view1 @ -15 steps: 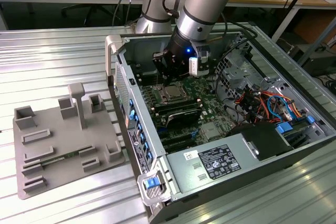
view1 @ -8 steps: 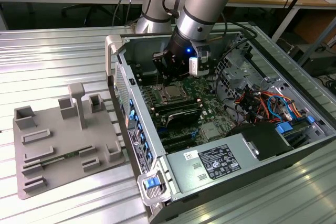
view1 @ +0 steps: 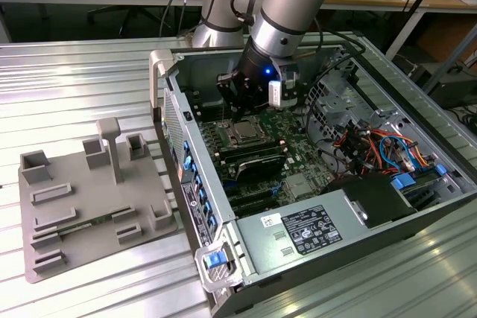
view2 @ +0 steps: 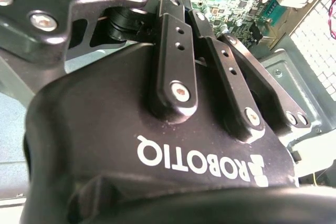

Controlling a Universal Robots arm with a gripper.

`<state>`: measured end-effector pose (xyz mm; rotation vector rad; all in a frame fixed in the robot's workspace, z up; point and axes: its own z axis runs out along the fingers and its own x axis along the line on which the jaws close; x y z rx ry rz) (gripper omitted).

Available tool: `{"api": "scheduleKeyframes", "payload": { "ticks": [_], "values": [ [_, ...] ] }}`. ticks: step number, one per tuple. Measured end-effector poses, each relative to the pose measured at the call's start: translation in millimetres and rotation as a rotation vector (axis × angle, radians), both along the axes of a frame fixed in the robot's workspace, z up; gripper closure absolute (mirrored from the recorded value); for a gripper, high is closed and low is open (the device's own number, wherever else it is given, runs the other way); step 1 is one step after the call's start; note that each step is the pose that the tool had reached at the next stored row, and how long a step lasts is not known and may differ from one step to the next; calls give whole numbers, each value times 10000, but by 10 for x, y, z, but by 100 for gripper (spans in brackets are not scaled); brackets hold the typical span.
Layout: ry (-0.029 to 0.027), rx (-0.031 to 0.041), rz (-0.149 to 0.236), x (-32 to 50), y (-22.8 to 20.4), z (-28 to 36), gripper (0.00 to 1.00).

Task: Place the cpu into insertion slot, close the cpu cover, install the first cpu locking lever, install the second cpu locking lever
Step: 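Install the first cpu locking lever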

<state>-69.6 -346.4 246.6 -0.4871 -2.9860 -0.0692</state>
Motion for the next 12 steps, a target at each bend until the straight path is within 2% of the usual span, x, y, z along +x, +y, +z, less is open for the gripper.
{"api": "scheduleKeyframes", "payload": {
  "ticks": [8, 12],
  "values": [
    [0, 0, 6, 0, 0, 38, 89],
    [0, 2, 263, 0, 0, 40, 89]
  ]
}}
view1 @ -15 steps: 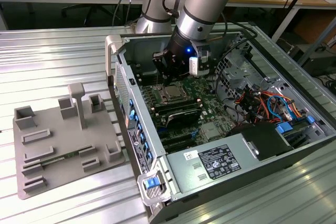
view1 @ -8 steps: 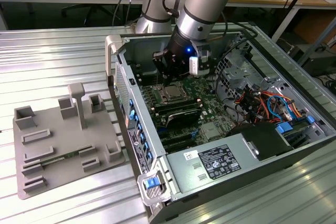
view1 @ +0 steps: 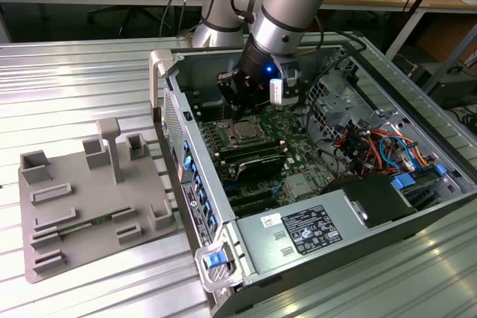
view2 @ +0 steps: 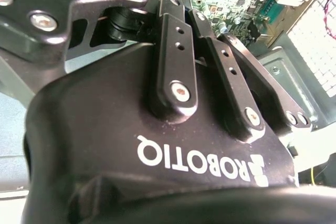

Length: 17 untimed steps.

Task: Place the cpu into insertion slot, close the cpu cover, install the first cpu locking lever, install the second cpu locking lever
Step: 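Install the first cpu locking lever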

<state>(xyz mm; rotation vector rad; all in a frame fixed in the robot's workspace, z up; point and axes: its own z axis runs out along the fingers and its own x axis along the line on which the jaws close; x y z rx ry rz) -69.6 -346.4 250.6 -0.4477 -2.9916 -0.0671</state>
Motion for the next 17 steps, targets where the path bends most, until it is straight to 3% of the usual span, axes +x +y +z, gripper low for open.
{"api": "scheduleKeyframes", "payload": {
  "ticks": [6, 17],
  "values": [
    [0, 0, 422, 0, 0, 1, 89],
    [0, 2, 448, 0, 0, 18, 89]
  ]
}}
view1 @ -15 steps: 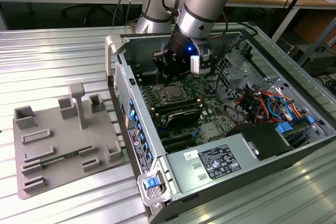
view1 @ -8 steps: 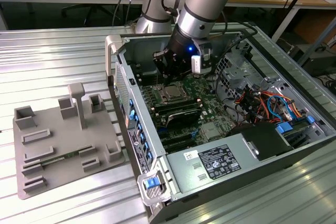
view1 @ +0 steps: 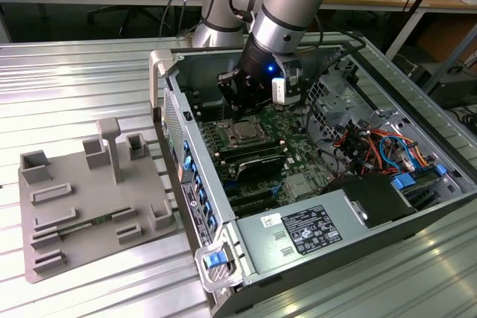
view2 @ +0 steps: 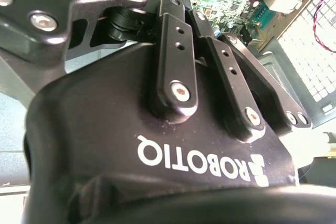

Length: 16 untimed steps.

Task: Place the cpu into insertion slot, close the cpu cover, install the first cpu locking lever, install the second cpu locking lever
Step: 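Install the first cpu locking lever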

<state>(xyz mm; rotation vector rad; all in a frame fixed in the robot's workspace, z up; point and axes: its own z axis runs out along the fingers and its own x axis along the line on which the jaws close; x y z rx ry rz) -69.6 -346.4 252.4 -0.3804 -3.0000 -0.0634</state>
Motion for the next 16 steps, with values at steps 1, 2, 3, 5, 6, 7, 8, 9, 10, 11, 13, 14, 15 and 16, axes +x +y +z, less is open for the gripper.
{"api": "scheduleKeyframes", "payload": {
  "ticks": [1, 2, 3, 5, 6, 7, 8, 9, 10, 11, 13, 14, 15, 16],
  "values": [
    [0, 0, -1, 0, 0, 0, 89],
    [0, 0, 0, 0, 0, 0, 89],
    [0, 1, 0, -17, 0, 0, 89],
    [0, 5, 0, -55, 0, 0, 89],
    [0, 5, 0, -66, 0, 0, 89],
    [0, 4, 0, -70, 0, 0, 89],
    [0, 5, -1, -72, 0, 0, 89],
    [0, 5, 0, -76, 0, 0, 89],
    [-1, 6, 0, -79, 0, 0, 89],
    [0, 5, 0, -81, 0, 0, 89],
    [0, 5, 1, -88, 0, 0, 89],
    [0, 6, -1, -91, 0, 0, 89],
    [0, 6, -1, -93, 0, 0, 89],
    [0, 6, 0, -95, 0, 0, 89]
  ]
}}
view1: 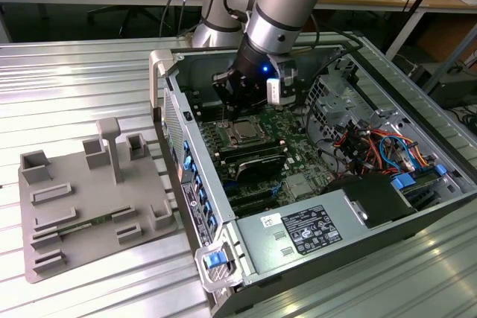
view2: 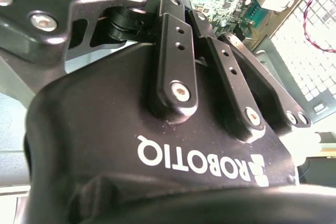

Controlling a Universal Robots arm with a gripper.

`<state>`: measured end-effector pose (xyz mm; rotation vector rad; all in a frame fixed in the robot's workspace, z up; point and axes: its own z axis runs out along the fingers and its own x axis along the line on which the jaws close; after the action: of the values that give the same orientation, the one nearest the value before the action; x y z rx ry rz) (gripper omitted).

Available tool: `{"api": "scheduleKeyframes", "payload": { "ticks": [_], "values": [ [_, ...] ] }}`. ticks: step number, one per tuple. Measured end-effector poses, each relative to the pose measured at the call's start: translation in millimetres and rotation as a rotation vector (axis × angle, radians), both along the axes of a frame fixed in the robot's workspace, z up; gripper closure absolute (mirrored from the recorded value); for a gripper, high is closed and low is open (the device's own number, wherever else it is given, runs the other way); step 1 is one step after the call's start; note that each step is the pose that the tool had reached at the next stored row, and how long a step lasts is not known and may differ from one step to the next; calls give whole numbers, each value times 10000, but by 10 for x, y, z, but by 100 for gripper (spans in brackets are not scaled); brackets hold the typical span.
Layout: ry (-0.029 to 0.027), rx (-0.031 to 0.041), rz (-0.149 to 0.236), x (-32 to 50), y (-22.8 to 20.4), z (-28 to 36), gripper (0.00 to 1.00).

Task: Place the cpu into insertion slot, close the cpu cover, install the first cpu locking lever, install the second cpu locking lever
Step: 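Install the first cpu locking lever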

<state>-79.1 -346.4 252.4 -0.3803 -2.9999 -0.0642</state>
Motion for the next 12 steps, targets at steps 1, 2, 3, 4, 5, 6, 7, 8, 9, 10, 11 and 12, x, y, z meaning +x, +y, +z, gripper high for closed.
{"api": "scheduleKeyframes", "payload": {
  "ticks": [1, 2, 3, 4, 5, 6, 7, 8, 9, 10, 11, 12],
  "values": [
    [-1, 0, -1, -3, 0, 0, 89],
    [0, -1, 0, -5, 0, 0, 89],
    [0, 0, 0, -9, 0, 0, 89],
    [0, 1, 1, -10, 0, 0, 89],
    [0, 0, 0, -13, 0, 0, 89],
    [-1, 1, 0, -14, 0, 2, 89],
    [-1, 1, 0, -14, 0, 3, 89],
    [0, 0, 0, -14, 0, 4, 89],
    [0, 0, 0, -15, 0, 6, 89],
    [0, -1, 0, -15, 0, 8, 89],
    [-1, 1, 0, -15, 0, 9, 89],
    [0, 0, 0, -15, 0, 11, 89]
  ]
}}
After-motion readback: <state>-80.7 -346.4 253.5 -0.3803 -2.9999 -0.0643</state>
